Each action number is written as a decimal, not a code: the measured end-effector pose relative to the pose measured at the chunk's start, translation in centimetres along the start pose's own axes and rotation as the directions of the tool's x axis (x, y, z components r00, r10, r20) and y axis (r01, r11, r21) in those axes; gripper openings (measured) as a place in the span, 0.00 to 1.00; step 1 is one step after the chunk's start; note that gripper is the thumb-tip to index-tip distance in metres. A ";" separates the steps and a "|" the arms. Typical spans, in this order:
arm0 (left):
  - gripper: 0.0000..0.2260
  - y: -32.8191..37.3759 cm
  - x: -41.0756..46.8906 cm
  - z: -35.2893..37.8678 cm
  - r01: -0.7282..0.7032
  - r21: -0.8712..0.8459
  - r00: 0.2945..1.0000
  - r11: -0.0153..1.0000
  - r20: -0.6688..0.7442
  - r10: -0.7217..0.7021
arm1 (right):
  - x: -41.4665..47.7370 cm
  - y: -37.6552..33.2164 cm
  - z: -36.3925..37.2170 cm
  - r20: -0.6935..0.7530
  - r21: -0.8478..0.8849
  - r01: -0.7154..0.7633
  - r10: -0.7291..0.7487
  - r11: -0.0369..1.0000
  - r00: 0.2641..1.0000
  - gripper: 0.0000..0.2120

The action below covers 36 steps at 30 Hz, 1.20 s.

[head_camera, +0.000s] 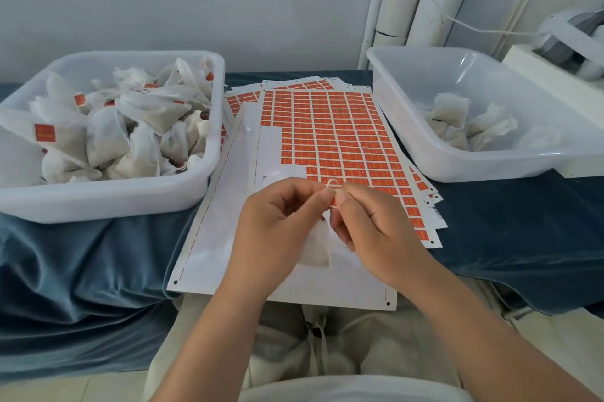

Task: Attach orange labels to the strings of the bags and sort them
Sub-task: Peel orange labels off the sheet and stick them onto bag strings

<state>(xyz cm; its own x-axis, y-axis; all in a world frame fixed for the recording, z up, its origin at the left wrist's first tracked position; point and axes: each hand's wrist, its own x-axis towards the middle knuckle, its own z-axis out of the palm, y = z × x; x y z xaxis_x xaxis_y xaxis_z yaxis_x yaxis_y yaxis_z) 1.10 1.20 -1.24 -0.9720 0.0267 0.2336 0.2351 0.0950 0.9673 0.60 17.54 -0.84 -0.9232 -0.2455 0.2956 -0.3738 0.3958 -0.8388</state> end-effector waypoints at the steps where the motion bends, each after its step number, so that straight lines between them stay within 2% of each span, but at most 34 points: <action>1: 0.07 0.2 0.0 0.0 -0.016 0.062 1.000 0.998 -0.011 0.016 | 0.0 0.0 -0.1 0.003 -0.022 0.002 -0.002 1.000 1.000 0.17; 4: 0.06 0.8 0.3 -0.5 -0.069 0.241 0.998 0.968 0.005 0.070 | 0.2 -0.1 -0.2 0.004 -0.058 0.004 -0.004 0.998 1.000 0.16; 7: 0.05 2.1 1.2 -1.7 -0.116 0.309 0.993 0.944 0.027 0.113 | 0.2 -0.3 -0.2 -0.003 0.004 -0.005 0.005 1.000 1.000 0.16; 9: 0.05 3.1 2.5 -2.8 -0.115 0.286 0.990 0.951 -0.045 0.133 | 0.1 -0.5 -0.2 -0.006 0.048 -0.003 0.003 0.999 1.000 0.16; 11: 0.07 4.1 4.7 -4.6 -0.117 0.246 0.969 0.962 -0.183 0.165 | 0.2 -0.6 -0.3 0.002 0.046 0.003 -0.003 0.999 1.000 0.17; 13: 0.07 5.2 8.1 -7.2 -0.140 0.252 0.927 0.958 -0.306 0.216 | 0.2 -0.6 -0.3 0.020 0.015 -0.004 0.004 1.000 1.000 0.18; 16: 0.06 6.6 14.6 -11.9 -0.131 0.434 0.838 0.892 -0.432 0.333 | 0.2 -0.4 -0.3 0.057 -0.036 -0.004 0.006 0.999 0.998 0.19; 19: 0.03 7.6 19.5 -16.3 -0.182 0.579 0.749 0.795 -0.442 0.494 | 0.1 -0.3 -0.1 0.094 -0.084 0.011 -0.003 0.996 0.996 0.19; 21: 0.04 7.3 21.2 -18.3 -0.167 0.678 0.775 0.716 -0.358 0.520 | 0.1 -0.2 -0.1 0.109 -0.120 0.019 -0.006 0.993 0.994 0.18; 22: 0.05 6.7 21.7 -19.0 -0.115 0.722 0.827 0.682 -0.311 0.468 | 0.2 -0.2 -0.1 0.115 -0.135 0.026 -0.011 0.990 0.993 0.18; 24: 0.09 4.6 22.1 -20.2 0.040 0.831 0.960 0.555 -0.186 0.211 | 0.2 0.0 -0.1 0.128 -0.153 0.044 -0.024 0.987 0.991 0.18; 25: 0.12 3.5 21.8 -20.5 0.086 0.883 0.993 0.462 -0.116 0.037 | 0.2 0.1 -0.2 0.134 -0.155 0.051 -0.030 0.987 0.991 0.18; 26: 0.14 2.5 21.3 -20.8 0.097 0.916 0.992 0.389 -0.060 -0.107 | 0.2 0.2 -0.2 0.140 -0.155 0.057 -0.035 0.986 0.990 0.18; 27: 0.16 1.9 20.8 -21.1 0.094 0.929 0.983 0.359 -0.029 -0.184 | 0.2 0.3 -0.2 0.147 -0.155 0.061 -0.038 0.986 0.988 0.18; 29: 0.17 2.0 20.3 -21.4 0.100 0.912 0.982 0.399 -0.025 -0.187 | 0.3 0.5 -0.3 0.155 -0.160 0.060 -0.035 0.985 0.987 0.18; 34: 0.11 5.2 20.7 -20.0 0.053 0.901 0.998 0.431 -0.057 -0.004 | 0.4 0.7 -0.8 0.163 -0.175 0.073 -0.045 0.982 0.986 0.19; 36: 0.10 6.3 19.8 -18.3 -0.029 0.897 0.995 0.440 -0.019 0.103 | 0.6 0.7 -1.2 0.155 -0.186 0.082 -0.054 0.979 0.986 0.19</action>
<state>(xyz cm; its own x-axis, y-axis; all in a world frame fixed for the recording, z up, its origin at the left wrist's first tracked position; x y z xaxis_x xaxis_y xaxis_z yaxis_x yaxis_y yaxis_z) -16.73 -15.90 11.25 -0.9425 0.0177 0.3337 0.1346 0.9341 0.3306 -0.27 18.76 -0.66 -0.8769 -0.4005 0.2658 -0.4587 0.5318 -0.7119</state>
